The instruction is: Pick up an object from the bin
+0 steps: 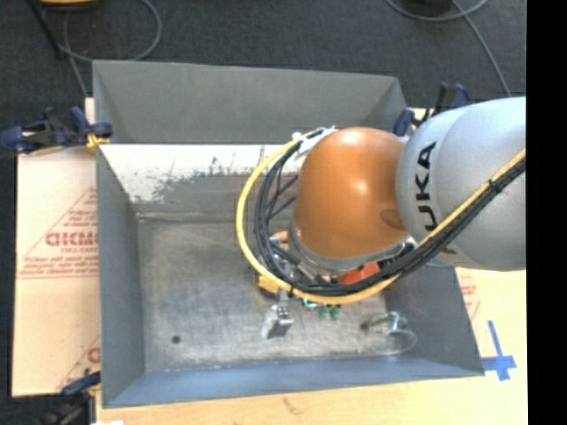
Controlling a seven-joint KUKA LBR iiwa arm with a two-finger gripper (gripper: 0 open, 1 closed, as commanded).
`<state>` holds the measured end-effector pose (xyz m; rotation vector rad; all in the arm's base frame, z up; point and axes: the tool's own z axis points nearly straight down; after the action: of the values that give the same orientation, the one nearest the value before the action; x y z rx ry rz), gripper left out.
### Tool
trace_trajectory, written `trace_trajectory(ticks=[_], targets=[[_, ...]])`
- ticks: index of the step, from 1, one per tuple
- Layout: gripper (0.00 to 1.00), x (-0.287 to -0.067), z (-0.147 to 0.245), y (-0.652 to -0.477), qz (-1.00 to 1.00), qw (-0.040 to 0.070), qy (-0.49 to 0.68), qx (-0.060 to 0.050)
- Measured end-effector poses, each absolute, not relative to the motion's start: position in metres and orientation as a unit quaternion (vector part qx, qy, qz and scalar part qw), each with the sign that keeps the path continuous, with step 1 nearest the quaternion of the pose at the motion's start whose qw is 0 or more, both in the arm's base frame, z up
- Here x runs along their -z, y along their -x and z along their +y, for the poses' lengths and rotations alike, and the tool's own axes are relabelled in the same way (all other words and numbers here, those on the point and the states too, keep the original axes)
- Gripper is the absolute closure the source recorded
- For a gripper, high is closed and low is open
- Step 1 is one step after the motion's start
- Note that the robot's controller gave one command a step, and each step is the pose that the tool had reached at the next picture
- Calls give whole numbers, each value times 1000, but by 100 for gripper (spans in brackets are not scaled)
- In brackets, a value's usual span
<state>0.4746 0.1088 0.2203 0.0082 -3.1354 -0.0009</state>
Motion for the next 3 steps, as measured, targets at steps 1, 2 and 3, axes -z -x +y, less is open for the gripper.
trace_trajectory(ticks=[1,2,3], targets=[[0,-225,108,-476,-1000,-1,-1,1],[0,-155,45,-509,-1000,-5,-5,0],[0,-154,-16,-543,-995,-1,-101,0]])
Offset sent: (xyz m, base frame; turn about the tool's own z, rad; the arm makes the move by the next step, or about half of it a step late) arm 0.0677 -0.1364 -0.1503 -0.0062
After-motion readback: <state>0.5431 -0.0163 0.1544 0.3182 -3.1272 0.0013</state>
